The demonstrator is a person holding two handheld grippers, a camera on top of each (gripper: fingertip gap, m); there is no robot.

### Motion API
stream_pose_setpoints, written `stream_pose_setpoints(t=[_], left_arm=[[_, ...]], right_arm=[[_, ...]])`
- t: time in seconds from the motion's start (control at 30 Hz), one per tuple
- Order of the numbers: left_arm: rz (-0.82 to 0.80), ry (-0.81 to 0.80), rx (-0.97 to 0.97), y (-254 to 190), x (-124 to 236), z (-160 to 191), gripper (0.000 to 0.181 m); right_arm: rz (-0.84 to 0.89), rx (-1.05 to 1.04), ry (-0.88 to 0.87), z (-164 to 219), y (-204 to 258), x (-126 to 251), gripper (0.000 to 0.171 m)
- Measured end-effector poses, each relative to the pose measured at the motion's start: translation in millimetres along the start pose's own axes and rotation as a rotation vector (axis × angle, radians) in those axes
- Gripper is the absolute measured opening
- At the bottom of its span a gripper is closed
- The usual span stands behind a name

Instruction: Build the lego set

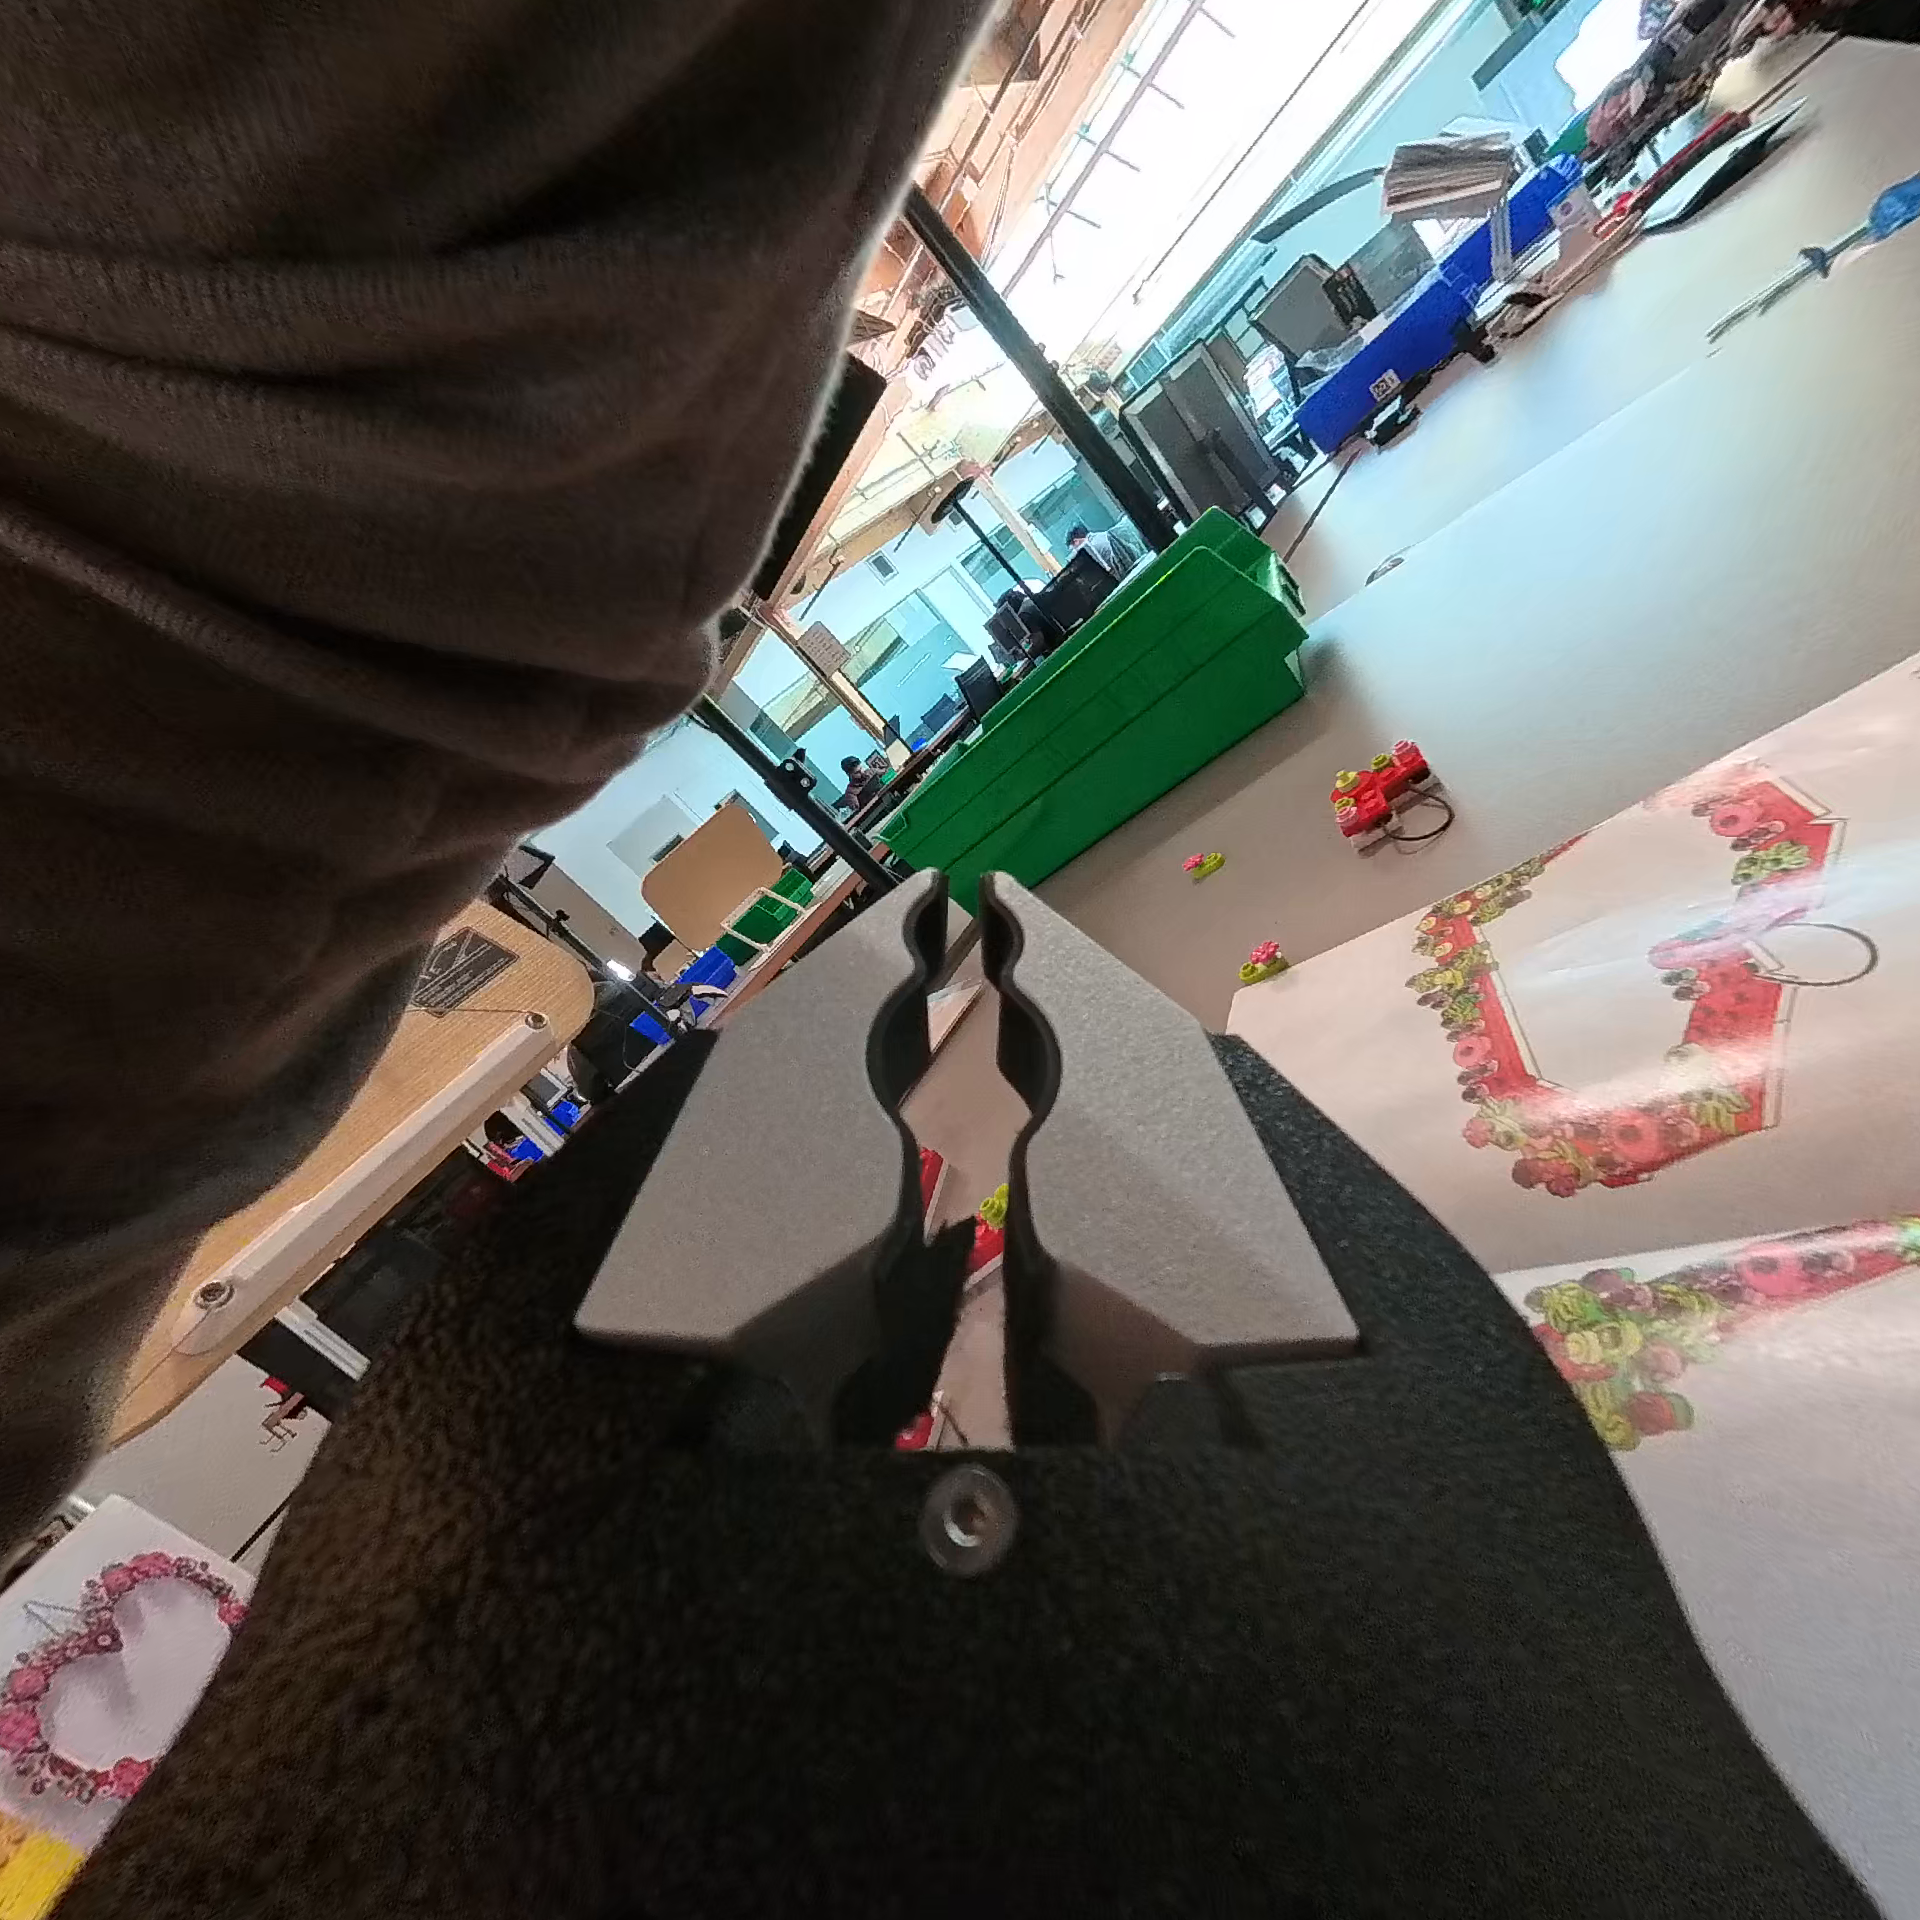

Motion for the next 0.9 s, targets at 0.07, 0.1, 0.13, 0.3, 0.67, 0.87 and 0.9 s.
stream_pose_setpoints(t=[0.07,0.1,0.13,0.3,0.67,0.87,0.9], left_arm=[[0.000,0.000,0.000,0,0,0,0.003],[0.000,0.000,-0.001,0,0,0,0.003],[0.000,0.000,0.000,0,0,0,0.003],[-0.001,-0.001,0.002,0,0,0,0.003],[0.001,0.000,-0.005,0,0,0,0.003],[0.001,0.001,-0.005,0,0,0,0.003],[0.001,0.001,-0.005,0,0,0,0.003]], right_arm=[[-0.063,-0.060,-0.055,1,-3,7,0.086],[-0.083,-0.084,-0.059,2,-4,9,0.088],[-0.089,-0.085,-0.046,3,-5,9,0.094],[-0.038,-0.018,0.003,1,-1,-1,0.121],[0.091,-0.004,0.024,-1,-5,-5,0.159],[0.170,-0.038,0.026,2,-12,-2,0.152],[0.186,-0.049,0.029,3,-14,-2,0.152]])
Point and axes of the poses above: each gripper's, where its closed fingertips meet, x back along the fingers, z out of its underside, y = z × x across the jaws, the point moved 9 cm from there along x, back along the fingers, and after that the axes turned 12 degrees about z, right-handed, at the moved point
